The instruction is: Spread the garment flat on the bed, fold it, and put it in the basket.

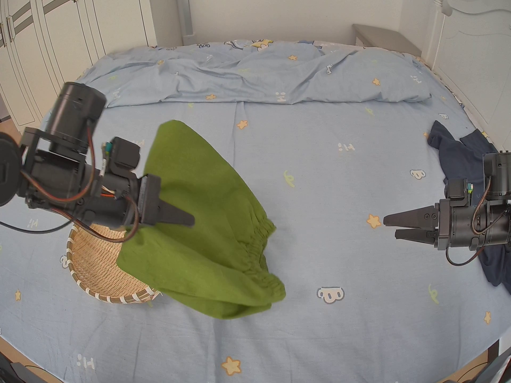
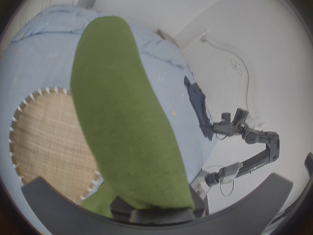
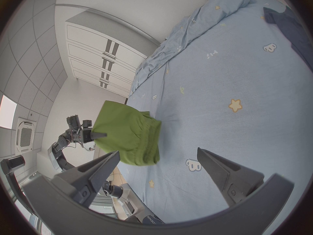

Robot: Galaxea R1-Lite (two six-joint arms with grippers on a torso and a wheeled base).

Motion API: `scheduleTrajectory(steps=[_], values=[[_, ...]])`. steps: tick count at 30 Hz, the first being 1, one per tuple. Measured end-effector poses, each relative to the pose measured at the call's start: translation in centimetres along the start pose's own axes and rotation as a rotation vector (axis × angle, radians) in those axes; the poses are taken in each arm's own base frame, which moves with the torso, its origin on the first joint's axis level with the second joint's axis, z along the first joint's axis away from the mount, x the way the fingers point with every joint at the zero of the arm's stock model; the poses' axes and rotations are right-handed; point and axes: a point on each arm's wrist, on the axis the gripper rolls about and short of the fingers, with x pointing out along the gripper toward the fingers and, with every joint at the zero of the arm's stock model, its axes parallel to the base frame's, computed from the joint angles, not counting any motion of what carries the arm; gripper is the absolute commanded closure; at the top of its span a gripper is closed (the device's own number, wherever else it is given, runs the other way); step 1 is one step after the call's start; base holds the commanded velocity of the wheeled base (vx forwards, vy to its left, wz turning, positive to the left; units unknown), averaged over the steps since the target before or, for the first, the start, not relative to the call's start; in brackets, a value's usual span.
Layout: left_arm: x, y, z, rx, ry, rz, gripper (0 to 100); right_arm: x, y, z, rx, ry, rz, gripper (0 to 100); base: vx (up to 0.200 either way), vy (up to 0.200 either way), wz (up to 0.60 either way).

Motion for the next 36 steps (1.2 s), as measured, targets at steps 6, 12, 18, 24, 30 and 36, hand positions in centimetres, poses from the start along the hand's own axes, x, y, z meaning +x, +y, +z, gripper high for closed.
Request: scheduleTrajectory(steps=[6, 12, 18, 24, 30, 36], values=[[-3.8, 0.5, 0.5, 0.020, -0.184, 0.015, 100, 0.0, 0.0, 0.0, 0.000, 0.000, 0.001, 0, 0.000, 0.000, 0.00], [-6.8, 3.0, 1.1, -0.029, -0.305, 0.106, 100, 0.0, 0.1, 0.0, -0.001, -0.001, 0.002, 0, 0.000, 0.000, 0.00], [-7.2, 7.0, 0.3, -0.141, -0.307, 0.213, 100, -0.1, 0.1, 0.1, -0.005, -0.005, 0.004, 0, 0.000, 0.000, 0.00], [-6.4, 11.7, -1.7, -0.295, -0.241, 0.310, 100, -0.4, 0.5, 0.1, -0.010, -0.014, 0.009, 0, 0.000, 0.000, 0.00], [-4.5, 16.1, -3.3, -0.437, -0.142, 0.369, 100, -0.7, 0.8, 0.0, -0.017, -0.017, 0.017, 0, 0.000, 0.000, 0.00], [-2.3, 19.5, -3.5, -0.520, -0.064, 0.395, 100, -0.8, 1.0, -0.2, -0.022, -0.017, 0.021, 0, 0.000, 0.000, 0.00]])
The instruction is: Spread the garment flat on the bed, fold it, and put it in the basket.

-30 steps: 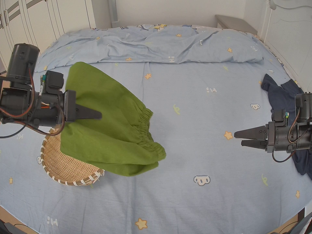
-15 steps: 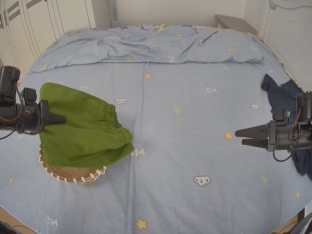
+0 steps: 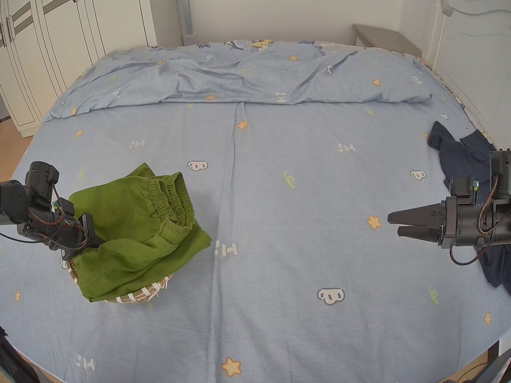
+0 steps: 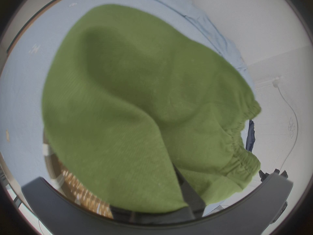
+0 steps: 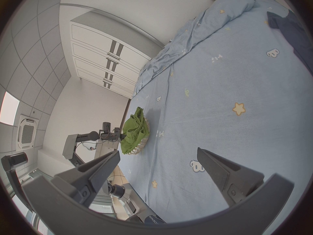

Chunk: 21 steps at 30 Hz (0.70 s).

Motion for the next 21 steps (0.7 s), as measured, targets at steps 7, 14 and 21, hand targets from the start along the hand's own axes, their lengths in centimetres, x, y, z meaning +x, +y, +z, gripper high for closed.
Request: scheduleTrajectory(steps=[7, 14, 21], values=[[3.2, 0.9, 1.8, -0.029, 0.045, 0.048, 100, 0.1, 0.1, -0.2, -0.006, 0.008, 0.005, 0, 0.000, 0.000, 0.00], [4.1, 0.9, 1.8, -0.039, 0.091, 0.060, 0, 0.2, 0.1, -0.3, -0.007, 0.011, 0.004, 0, 0.000, 0.000, 0.00], [1.1, -0.4, 1.3, -0.031, 0.084, 0.067, 0, 0.2, 0.1, -0.3, -0.007, 0.011, 0.004, 0, 0.000, 0.000, 0.00]])
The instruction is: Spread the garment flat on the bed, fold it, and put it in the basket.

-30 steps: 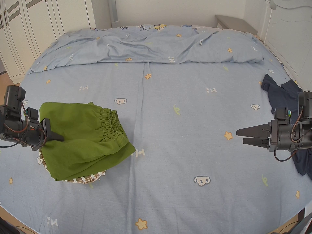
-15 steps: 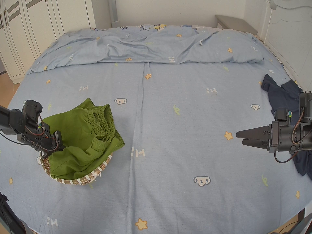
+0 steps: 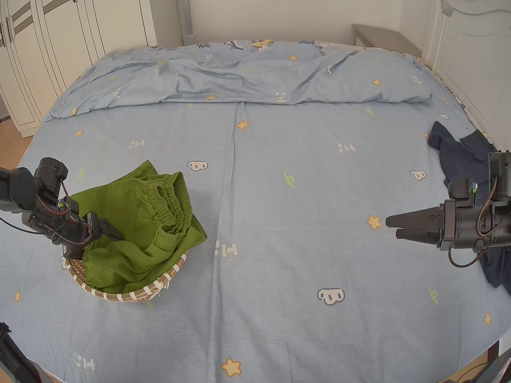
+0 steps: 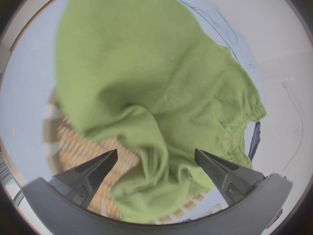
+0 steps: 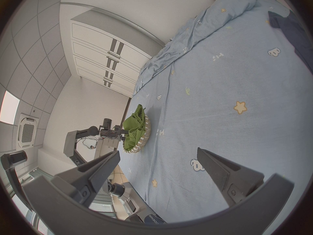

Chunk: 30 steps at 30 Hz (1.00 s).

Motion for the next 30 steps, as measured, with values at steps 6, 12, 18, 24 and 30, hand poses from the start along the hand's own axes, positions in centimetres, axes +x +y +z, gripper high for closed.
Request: scheduleTrajectory(steps=[6, 12, 18, 24, 30], values=[[-4.3, -1.0, -1.7, -0.018, 0.039, 0.110, 0, -0.1, 0.1, 0.0, -0.002, -0.004, 0.000, 0, 0.000, 0.000, 0.00], [-8.4, -2.2, -2.7, 0.037, -0.010, 0.189, 0, -0.6, 0.5, -0.2, -0.022, -0.018, -0.002, 0, 0.000, 0.000, 0.00], [-11.7, -3.0, -4.3, 0.085, -0.091, 0.174, 0, -3.0, 3.3, -1.1, -0.113, -0.074, 0.037, 0, 0.000, 0.000, 0.00], [-15.5, -3.5, -8.7, 0.118, -0.210, 0.130, 0, -7.2, 6.4, -4.2, -0.227, -0.149, 0.090, 0, 0.000, 0.000, 0.00], [-18.8, -2.9, -15.2, 0.142, -0.350, 0.073, 0, -10.6, 7.0, -8.8, -0.288, -0.216, 0.106, 0, 0.000, 0.000, 0.00]])
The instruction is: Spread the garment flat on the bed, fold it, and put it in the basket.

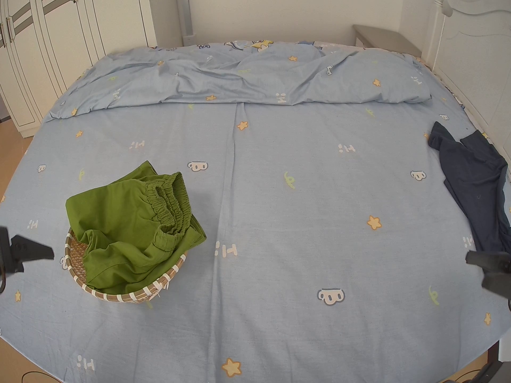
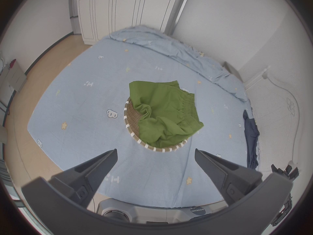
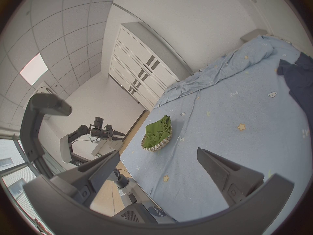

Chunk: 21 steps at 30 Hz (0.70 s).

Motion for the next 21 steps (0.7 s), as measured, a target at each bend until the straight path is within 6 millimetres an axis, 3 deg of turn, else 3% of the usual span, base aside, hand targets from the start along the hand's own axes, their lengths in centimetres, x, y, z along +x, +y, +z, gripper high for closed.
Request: scheduleTrajectory(steps=[4, 8, 15, 21], values=[[-2.7, 0.6, -4.2, 0.010, -0.089, -0.035, 0, -2.4, 0.8, -2.9, -0.025, -0.040, -0.010, 0, 0.000, 0.000, 0.00], [-3.8, 1.8, -8.8, 0.022, -0.166, -0.069, 0, -4.4, 1.4, -5.9, -0.046, -0.074, -0.021, 0, 0.000, 0.000, 0.00], [-1.5, 4.4, -15.3, 0.073, -0.310, -0.156, 0, -6.1, 1.6, -9.9, -0.083, -0.121, -0.034, 0, 0.000, 0.000, 0.00], [0.7, 5.8, -17.6, 0.193, -0.630, -0.177, 0, -6.1, 0.4, -12.4, -0.117, -0.160, -0.181, 0, 0.000, 0.000, 0.00]])
